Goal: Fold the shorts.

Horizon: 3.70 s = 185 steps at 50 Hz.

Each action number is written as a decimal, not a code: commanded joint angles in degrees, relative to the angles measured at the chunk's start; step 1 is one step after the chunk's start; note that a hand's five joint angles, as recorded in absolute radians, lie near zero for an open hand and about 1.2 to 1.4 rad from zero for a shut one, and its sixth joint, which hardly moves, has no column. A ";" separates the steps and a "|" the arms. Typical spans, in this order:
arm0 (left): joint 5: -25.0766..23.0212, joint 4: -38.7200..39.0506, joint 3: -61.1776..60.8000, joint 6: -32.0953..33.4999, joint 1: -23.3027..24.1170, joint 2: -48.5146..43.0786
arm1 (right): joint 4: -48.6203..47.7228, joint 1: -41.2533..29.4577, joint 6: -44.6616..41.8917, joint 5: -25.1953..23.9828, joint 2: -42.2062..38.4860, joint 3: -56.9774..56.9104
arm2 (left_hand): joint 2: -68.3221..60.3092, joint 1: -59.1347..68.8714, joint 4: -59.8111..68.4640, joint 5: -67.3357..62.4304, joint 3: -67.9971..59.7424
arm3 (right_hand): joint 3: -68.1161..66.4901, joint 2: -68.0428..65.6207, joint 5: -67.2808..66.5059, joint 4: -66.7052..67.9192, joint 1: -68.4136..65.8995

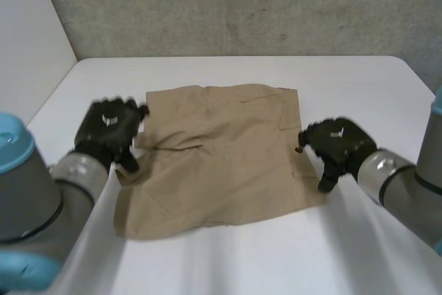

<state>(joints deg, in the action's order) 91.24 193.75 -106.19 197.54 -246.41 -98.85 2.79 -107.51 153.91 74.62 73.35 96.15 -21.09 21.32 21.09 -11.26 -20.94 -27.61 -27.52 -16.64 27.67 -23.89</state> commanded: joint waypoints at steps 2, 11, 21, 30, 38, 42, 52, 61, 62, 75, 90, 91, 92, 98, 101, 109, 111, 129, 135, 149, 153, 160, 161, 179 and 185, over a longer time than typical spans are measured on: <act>-4.93 -11.37 -6.74 -6.37 -0.04 5.42 | -2.87 2.05 0.08 -7.64 0.13 7.91 | -6.62 6.39 6.61 -6.45 -6.77 | -7.37 -7.46 -8.34 7.31 -11.09; -4.84 -11.90 -12.28 -6.29 0.14 6.21 | -11.49 1.69 -0.01 -7.73 -2.77 10.37 | -9.65 9.41 9.64 -9.48 -9.80 | -8.88 -8.97 -9.86 8.82 -12.61; -4.49 -9.19 -14.65 -5.67 -0.12 5.51 | -15.45 1.52 -1.59 -6.15 -6.55 8.97 | -9.65 9.41 9.64 -9.48 -9.80 | -10.22 -10.32 -11.20 10.16 -13.95; -4.14 -5.40 -15.80 -3.21 -0.12 4.63 | -15.71 1.52 -3.79 -4.57 -8.75 7.56 | -9.65 9.41 9.64 -9.48 -9.80 | -16.45 -16.54 -17.42 16.39 -20.17; -4.14 -4.43 -15.80 -2.24 -0.12 2.61 | -17.91 1.52 -4.14 -3.43 -9.72 6.94 | -9.65 9.41 9.64 -9.48 -9.80 | -45.36 -45.45 -46.33 45.30 -49.08; -4.14 -3.91 -15.71 -2.24 -0.12 2.00 | -18.44 1.52 -4.05 -3.43 -9.80 6.94 | -9.65 9.41 9.64 -9.48 -9.80 | -52.38 -52.47 -53.36 52.32 -56.11; -3.96 0.31 -15.36 -2.24 -0.12 -0.99 | -17.73 1.87 -3.18 -3.25 -8.84 6.94 | -20.73 20.49 20.72 -20.56 -20.88 | -52.39 -52.48 -53.36 52.33 -56.11; -2.03 3.30 -13.43 -2.24 -0.65 -4.07 | -17.56 1.96 -3.09 -3.08 -8.31 7.73 | -56.87 56.63 56.86 -56.70 -57.02 | -52.39 -52.48 -53.36 52.33 -56.11; -2.03 3.30 -13.34 -2.33 -0.74 -4.07 | -17.65 1.96 -3.09 -2.99 -8.22 7.82 | -58.89 58.66 58.89 -58.72 -59.04 | -52.39 -52.48 -53.36 52.33 -56.11; -2.38 1.99 -13.42 -2.42 -1.62 1.55 | -11.51 2.22 -3.44 -1.14 -3.57 8.35 | -58.91 58.68 58.91 -58.74 -59.06 | -52.39 -52.48 -53.36 52.33 -56.11; -8.26 -30.34 -7.37 -2.68 -0.91 22.73 | 21.71 6.44 -12.65 -2.11 21.12 6.51 | -58.91 58.68 58.91 -58.74 -59.06 | -52.39 -52.48 -53.36 52.33 -56.11; -9.40 -32.62 -6.75 -2.68 -1.09 24.04 | 25.47 7.92 -14.67 -2.28 23.92 5.90 | -58.91 58.68 58.91 -58.74 -59.06 | -52.39 -52.48 -53.36 52.33 -56.11; -10.63 -34.65 -5.96 -2.68 -1.27 25.27 | 27.16 8.63 -15.38 -2.55 25.16 5.54 | -58.91 58.68 58.91 -58.74 -59.06 | -52.39 -52.48 -53.36 52.33 -56.11; -17.49 -42.84 -2.35 -2.51 -4.16 31.88 | 33.94 11.36 -18.11 -5.44 29.22 3.52 | -58.91 58.68 58.91 -58.74 -59.06 | -52.39 -52.48 -53.36 52.33 -56.11; -18.55 -40.91 -2.44 -2.33 -7.85 31.97 | 33.77 12.15 -18.46 -7.03 29.22 3.95 | -58.91 58.68 58.91 -58.74 -59.06 | -52.39 -52.48 -53.36 52.33 -56.11; -19.17 -25.10 -0.79 -2.16 -10.06 10.12 | 22.79 13.30 -17.24 -6.24 12.00 2.56 | -58.91 58.68 58.91 -58.74 -59.06 | -52.39 -52.48 -53.36 52.33 -56.11; -18.82 -23.60 2.03 -2.24 -9.09 6.15 | 21.38 12.86 -15.93 -5.54 9.81 0.80 | -58.91 58.68 58.91 -58.74 -59.06 | -52.39 -52.48 -53.36 52.33 -56.11; -7.65 -18.94 44.83 -2.07 -1.88 -32.89 | 3.01 1.78 -5.90 6.59 -12.87 -19.77 | -58.91 58.68 58.91 -58.74 -59.06 | -52.39 -52.48 -53.36 52.33 -56.11; -7.13 -13.41 51.96 0.21 -1.36 -39.83 | -2.35 1.34 -5.98 13.70 -18.76 -24.69 | -58.91 58.68 58.91 -58.74 -59.06 | -52.39 -52.48 -53.36 52.33 -56.11; -4.93 -3.83 55.57 8.21 0.40 -49.07 | -6.83 1.25 -6.33 15.38 -27.37 -29.52 | -58.91 58.68 58.91 -58.74 -59.06 | -52.39 -52.48 -53.36 52.33 -56.11; -4.75 0.13 54.61 8.13 1.63 -48.89 | -8.58 1.17 -7.47 18.70 -27.56 -30.93 | -15.99 15.75 15.98 -15.81 -16.14 | -36.59 -36.68 -37.57 36.53 -40.32; -3.96 4.27 48.81 7.86 3.74 -40.64 | -12.90 0.99 -5.55 23.56 -19.40 -27.43 | 5.65 -5.89 -5.66 5.83 5.51 | 10.28 10.19 9.30 -10.34 6.55; -3.87 4.53 47.67 7.69 3.66 -39.33 | -13.07 0.90 -4.85 23.38 -18.08 -26.64 | 5.66 -5.89 -5.67 5.83 5.51 | 11.46 11.37 10.48 -11.52 7.74; -3.70 5.24 16.22 1.82 3.48 -13.05 | 0.55 3.27 4.74 2.29 1.79 -4.32 | 6.67 -6.90 -6.67 6.84 6.52 | -1.29 -1.38 -2.27 1.23 -5.02; -4.14 5.24 8.47 -5.14 3.22 -8.56 | -0.85 7.93 4.03 -4.64 2.77 4.90 | 6.50 -6.74 -6.51 6.67 6.35 | -7.71 -7.80 -8.68 7.65 -11.43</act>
<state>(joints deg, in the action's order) 87.46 198.97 -90.26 198.84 -242.96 -111.80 2.70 -103.33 158.65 75.88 75.20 93.22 -15.42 16.86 15.51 -4.67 -16.14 -28.21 -28.08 -17.13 28.28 -24.33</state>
